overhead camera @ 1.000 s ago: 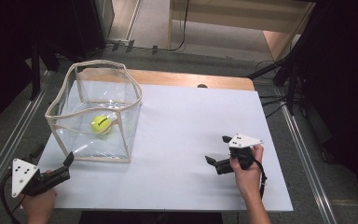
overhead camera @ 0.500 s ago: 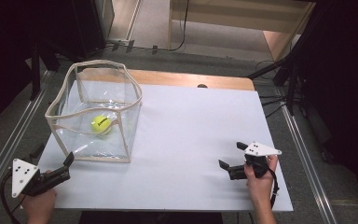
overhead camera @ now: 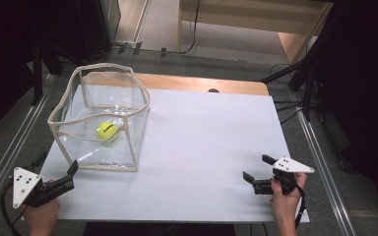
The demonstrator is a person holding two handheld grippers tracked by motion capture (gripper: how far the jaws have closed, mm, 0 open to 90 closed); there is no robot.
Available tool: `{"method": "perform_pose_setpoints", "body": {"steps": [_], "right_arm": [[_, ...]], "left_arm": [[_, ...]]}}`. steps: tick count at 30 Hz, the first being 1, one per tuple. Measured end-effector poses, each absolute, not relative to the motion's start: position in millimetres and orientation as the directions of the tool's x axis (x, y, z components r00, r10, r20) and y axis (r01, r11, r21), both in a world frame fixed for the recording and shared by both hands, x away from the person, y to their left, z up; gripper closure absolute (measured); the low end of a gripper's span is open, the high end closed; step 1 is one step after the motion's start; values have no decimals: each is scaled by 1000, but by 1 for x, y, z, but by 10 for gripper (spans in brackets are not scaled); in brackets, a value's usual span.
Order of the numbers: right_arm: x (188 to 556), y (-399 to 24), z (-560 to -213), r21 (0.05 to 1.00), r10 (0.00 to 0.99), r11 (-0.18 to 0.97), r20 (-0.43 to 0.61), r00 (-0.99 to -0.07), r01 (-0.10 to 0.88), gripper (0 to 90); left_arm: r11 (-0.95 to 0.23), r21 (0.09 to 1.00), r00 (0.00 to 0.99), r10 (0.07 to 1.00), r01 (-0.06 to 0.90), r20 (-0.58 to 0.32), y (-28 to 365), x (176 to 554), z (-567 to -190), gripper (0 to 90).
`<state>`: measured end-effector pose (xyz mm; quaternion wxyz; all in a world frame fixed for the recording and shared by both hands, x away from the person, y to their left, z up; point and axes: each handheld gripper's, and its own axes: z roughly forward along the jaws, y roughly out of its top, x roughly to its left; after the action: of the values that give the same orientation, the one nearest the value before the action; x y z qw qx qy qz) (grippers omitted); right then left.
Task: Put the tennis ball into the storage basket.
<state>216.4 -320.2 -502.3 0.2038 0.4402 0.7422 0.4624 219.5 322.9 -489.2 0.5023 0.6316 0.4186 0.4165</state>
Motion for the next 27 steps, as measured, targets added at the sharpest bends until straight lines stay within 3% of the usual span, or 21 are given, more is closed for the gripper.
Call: {"method": "perform_pose_setpoints", "body": {"steps": [27], "right_arm": [[190,-357,-505,909,905,23,158,-396,415,0]], "left_arm": [[-147,983,305,946,110,107,324,220,-489,69]]}}
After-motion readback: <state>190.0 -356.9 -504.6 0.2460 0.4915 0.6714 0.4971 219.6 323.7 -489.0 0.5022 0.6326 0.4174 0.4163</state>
